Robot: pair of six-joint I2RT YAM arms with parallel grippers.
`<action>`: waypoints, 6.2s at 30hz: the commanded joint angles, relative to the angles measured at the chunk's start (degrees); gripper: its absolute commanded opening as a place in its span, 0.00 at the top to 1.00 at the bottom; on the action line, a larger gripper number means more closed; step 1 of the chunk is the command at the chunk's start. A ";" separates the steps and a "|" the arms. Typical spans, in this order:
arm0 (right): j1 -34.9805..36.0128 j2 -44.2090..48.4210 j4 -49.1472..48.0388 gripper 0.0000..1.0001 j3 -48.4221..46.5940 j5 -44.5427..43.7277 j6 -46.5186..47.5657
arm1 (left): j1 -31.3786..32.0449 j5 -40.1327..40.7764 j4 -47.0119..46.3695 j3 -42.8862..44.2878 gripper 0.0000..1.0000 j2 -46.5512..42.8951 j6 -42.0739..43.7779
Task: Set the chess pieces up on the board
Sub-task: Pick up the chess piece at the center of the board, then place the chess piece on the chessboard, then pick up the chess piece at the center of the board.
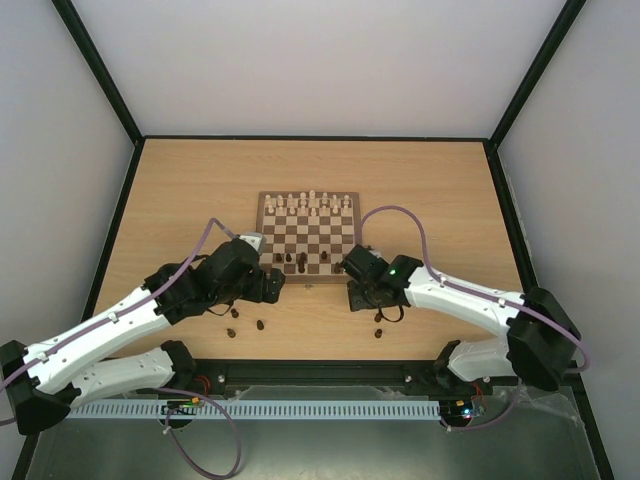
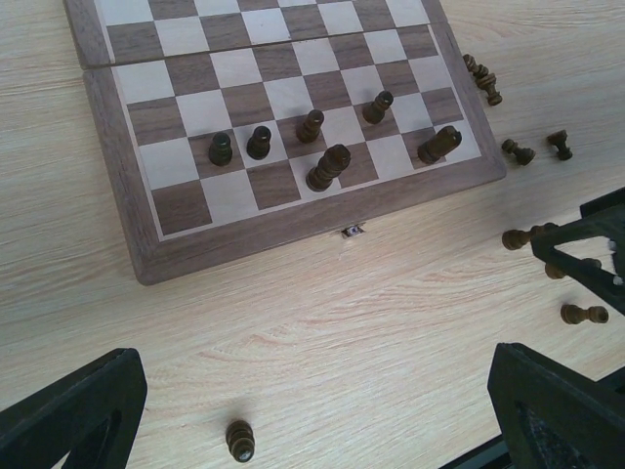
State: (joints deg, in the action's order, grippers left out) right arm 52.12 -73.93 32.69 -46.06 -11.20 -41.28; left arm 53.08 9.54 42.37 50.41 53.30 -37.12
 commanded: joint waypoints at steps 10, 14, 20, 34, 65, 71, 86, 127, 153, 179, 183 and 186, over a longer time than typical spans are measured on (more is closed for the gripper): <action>0.10 -7.78 -0.41 0.61 -0.16 -1.11 1.03 | 0.23 -0.45 -1.15 -0.15 0.01 0.04 0.63; -0.29 -8.24 -0.82 0.72 -0.21 -1.20 1.60 | 0.24 -0.44 -1.32 -0.22 0.01 0.22 0.70; -1.22 -8.42 -1.52 0.80 -0.09 -1.46 2.31 | 0.23 -0.49 -1.42 -0.12 0.01 0.69 0.90; 1.29 -7.89 4.63 0.94 -11.27 -0.60 4.70 | 0.22 -0.07 -1.49 0.41 0.01 1.63 1.18; -0.10 -34.82 7.44 0.91 -36.81 1.47 14.46 | 0.18 0.72 0.26 0.06 0.01 -2.95 0.07; -0.77 -35.80 7.04 0.91 -37.22 1.86 14.94 | 0.19 0.90 0.08 0.03 0.01 -2.87 0.06; -1.10 -37.16 6.65 0.90 -38.48 2.36 15.79 | 0.18 1.26 -0.01 -0.05 0.01 -2.72 0.17; -1.19 5.79 9.25 0.27 -8.45 -1.62 8.93 | 13.72 -0.53 12.04 -2.10 0.01 17.08 -11.37; -1.11 10.58 7.51 0.27 -6.19 2.52 10.06 | 9.31 -0.47 3.49 -7.39 0.56 25.20 -10.51; -1.13 10.91 6.60 0.27 -5.62 3.16 10.43 | -0.74 2.15 9.25 10.28 0.98 30.29 1.58; -1.14 11.00 6.63 0.27 -5.54 3.22 10.51 | -3.08 2.60 9.12 16.00 0.98 34.59 5.16; -1.11 11.08 6.54 0.27 -5.62 3.38 10.52 | -4.53 2.77 8.84 19.15 0.97 37.80 7.07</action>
State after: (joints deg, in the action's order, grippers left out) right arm 51.00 -64.01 38.61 -52.23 -8.14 -31.27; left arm 50.04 11.16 49.23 66.17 87.72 -34.79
